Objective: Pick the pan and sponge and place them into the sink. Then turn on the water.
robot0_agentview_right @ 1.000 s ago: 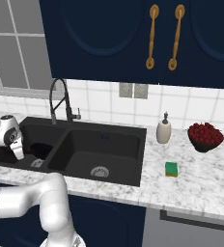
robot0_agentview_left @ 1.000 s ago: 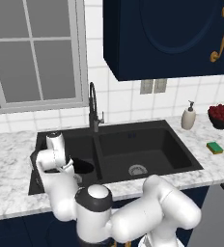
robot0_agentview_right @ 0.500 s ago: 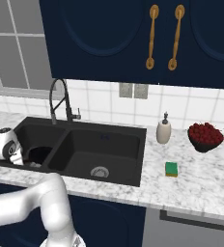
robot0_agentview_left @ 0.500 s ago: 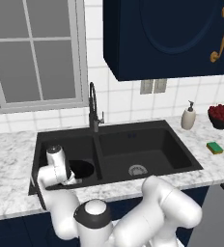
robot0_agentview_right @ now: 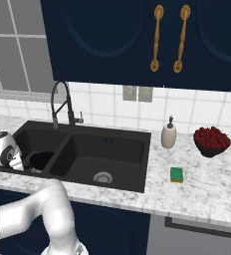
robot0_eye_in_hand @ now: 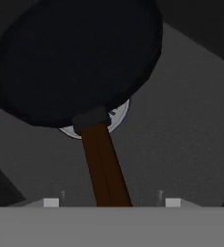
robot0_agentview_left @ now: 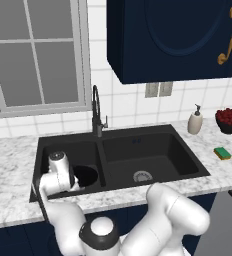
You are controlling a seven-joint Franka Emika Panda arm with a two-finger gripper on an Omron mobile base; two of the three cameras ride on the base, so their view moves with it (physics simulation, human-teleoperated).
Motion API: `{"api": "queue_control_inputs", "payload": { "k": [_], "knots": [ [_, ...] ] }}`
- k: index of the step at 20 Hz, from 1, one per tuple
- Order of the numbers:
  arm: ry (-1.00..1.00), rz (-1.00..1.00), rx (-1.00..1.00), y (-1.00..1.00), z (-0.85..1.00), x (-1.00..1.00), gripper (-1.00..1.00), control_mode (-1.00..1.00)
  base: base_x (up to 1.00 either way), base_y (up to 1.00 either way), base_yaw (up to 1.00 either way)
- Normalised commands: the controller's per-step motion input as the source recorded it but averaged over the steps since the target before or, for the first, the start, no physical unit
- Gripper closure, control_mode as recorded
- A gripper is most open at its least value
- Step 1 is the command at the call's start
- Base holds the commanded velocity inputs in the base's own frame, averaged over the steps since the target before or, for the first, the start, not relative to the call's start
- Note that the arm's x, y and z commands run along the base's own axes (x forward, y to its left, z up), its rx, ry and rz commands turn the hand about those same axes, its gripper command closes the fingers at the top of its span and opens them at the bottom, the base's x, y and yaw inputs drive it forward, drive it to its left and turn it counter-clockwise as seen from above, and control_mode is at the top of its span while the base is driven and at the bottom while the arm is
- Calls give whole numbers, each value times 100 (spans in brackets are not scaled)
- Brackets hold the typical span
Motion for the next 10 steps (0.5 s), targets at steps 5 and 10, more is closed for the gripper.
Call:
{"api": "queue_control_inputs", "payload": {
  "k": [5,10],
  "knots": [
    [-2,14,6,-13,100,0,-100,-100,0,0,0],
    [-2,14,4,-10,100,-10,-100,-100,0,0,0]
  ]
}}
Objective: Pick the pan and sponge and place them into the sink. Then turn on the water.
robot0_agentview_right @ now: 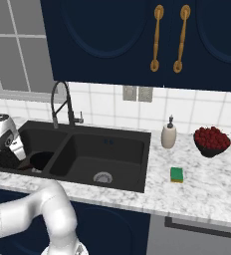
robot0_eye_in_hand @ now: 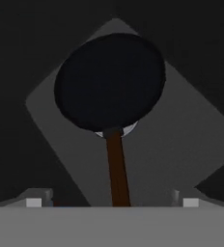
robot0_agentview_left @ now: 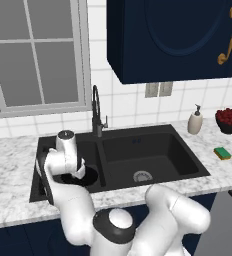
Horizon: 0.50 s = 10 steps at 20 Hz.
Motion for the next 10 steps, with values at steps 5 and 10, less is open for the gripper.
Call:
{"api": "queue_control_inputs", "payload": {
  "k": [5,10],
  "knots": [
    [-25,6,0,-33,100,-73,-100,-100,0,0,0],
    [-41,0,0,-36,92,-98,-100,-100,0,0,0]
  ]
}}
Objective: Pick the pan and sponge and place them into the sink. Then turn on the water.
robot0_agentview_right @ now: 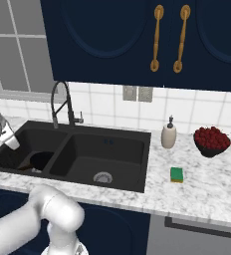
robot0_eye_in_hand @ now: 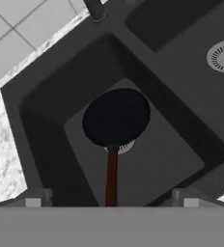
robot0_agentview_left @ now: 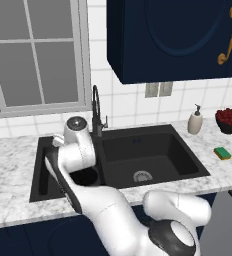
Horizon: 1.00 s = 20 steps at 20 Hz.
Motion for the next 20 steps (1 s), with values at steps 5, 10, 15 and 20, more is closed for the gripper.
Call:
{"api": "queue_control_inputs", "payload": {
  "k": [5,10,15,20],
  "knots": [
    [-32,0,0,-35,97,-97,-100,-100,0,0,0],
    [-7,0,1,-55,100,-69,-100,-100,0,0,0],
    [0,-16,16,-93,89,-17,-100,-100,0,0,0],
    [0,-24,32,-100,40,-2,-100,-100,0,0,0]
  ]
}}
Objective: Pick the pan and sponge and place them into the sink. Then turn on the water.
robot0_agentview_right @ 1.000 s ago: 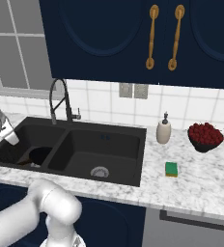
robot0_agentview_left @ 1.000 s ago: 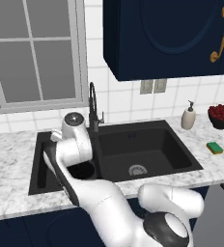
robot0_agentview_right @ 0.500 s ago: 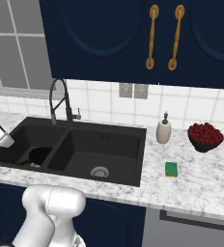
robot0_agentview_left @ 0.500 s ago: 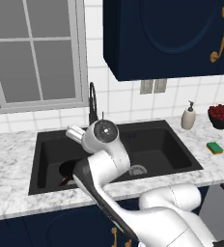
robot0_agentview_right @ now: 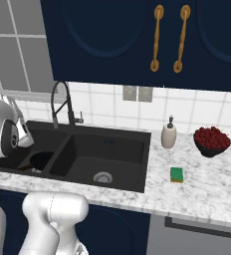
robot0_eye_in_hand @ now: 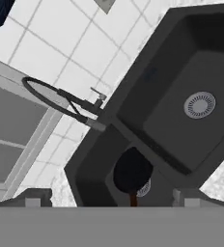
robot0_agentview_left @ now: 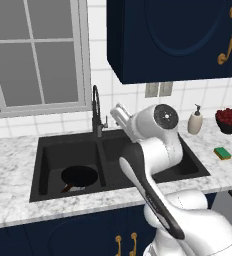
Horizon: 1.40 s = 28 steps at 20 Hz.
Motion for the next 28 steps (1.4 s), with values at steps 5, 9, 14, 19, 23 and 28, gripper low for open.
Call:
{"api": "queue_control_inputs", "payload": {
  "k": [5,9,14,19,23,28],
  "knots": [
    [0,-37,28,-100,0,-2,-100,-100,0,0,0],
    [3,-33,18,-100,0,0,-100,-100,0,0,0],
    [9,-49,15,-100,0,0,-100,-100,0,0,0],
    [14,-66,17,-100,0,0,-100,-100,0,0,0],
    [7,-55,26,-100,0,0,-100,-100,0,0,0],
    [0,-42,26,-100,-1,0,-100,-100,0,0,0]
  ]
}}
